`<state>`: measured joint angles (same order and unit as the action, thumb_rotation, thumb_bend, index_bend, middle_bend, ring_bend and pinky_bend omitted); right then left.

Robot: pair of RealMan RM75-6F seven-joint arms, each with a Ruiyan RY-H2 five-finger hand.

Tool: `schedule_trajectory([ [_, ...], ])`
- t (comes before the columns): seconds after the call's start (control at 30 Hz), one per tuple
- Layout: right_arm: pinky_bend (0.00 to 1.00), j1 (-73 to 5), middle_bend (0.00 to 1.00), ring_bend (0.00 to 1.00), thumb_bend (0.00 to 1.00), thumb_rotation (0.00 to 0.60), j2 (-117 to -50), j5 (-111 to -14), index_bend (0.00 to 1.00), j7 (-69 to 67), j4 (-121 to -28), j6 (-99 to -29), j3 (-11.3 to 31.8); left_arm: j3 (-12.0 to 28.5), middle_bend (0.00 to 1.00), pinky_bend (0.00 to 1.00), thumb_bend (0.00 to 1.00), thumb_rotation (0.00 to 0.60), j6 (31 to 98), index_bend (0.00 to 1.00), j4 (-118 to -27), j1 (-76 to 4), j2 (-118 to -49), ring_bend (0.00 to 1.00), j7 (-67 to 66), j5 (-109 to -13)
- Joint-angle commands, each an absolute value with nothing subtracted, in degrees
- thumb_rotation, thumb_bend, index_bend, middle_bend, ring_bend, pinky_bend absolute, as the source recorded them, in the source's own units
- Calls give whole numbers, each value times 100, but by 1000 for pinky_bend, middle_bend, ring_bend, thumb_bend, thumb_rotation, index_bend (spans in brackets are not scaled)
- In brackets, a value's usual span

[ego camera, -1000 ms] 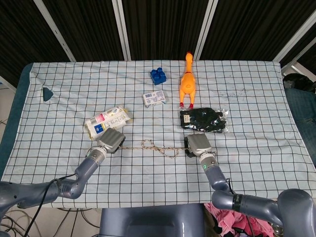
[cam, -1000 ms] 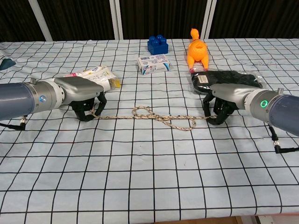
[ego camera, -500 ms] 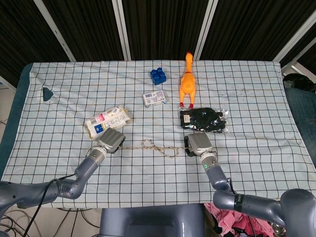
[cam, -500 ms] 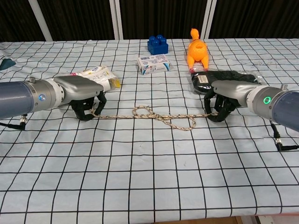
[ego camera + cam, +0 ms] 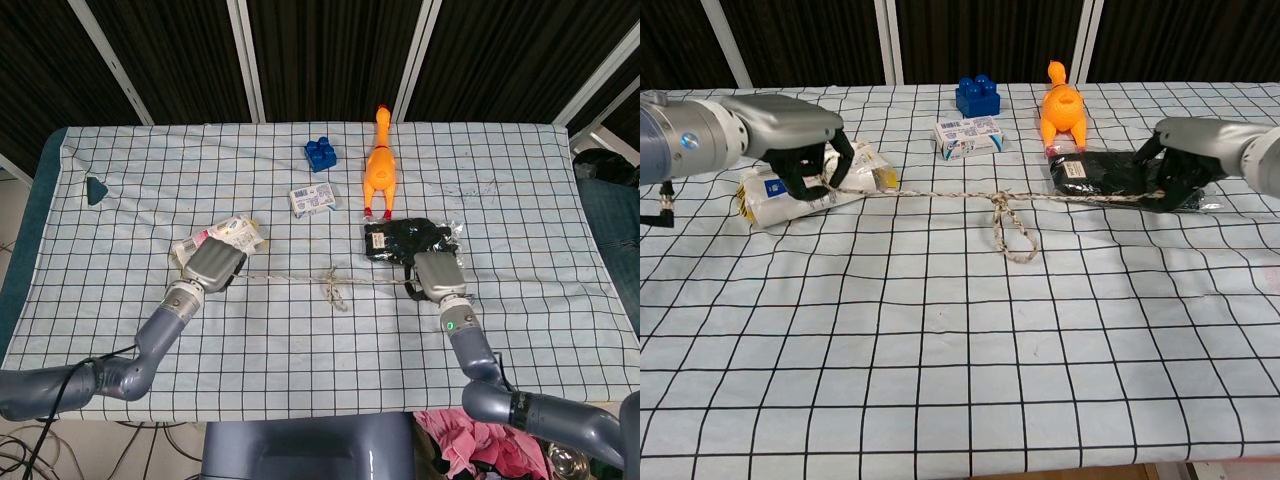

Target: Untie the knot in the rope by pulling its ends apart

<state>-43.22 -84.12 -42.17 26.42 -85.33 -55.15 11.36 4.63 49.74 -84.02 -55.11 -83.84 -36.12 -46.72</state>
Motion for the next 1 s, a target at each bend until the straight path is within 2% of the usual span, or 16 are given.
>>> schedule_trajectory([
  [0.03,1000,-4172,887,1000,390,600,-8057,-4206,587,2512,-8713,-5582,1171,599,973,1000,477,600,5193,604,-8811,-5459,-7905,1000,-3624,-4617],
  [0.27,1000,-3968,887,1000,390,600,-7441,-4187,587,2346,-8882,-5578,1164,734,973,1000,477,600,5333,602,-9270,-5297,-7087,1000,-3415,-4515],
  [0.5,1000,-3736,887,1000,390,600,-7024,-4253,587,2042,-8827,-5409,1056,615,973,1000,477,600,5288,601,-9502,-5065,-6457,1000,-3212,-4542],
  [1.0,1000,-3340,887,1000,390,600,-6835,-4640,587,1470,-8503,-5240,811,298,973,1000,477,600,5117,601,-9051,-4528,-6558,1000,-2299,-5286],
])
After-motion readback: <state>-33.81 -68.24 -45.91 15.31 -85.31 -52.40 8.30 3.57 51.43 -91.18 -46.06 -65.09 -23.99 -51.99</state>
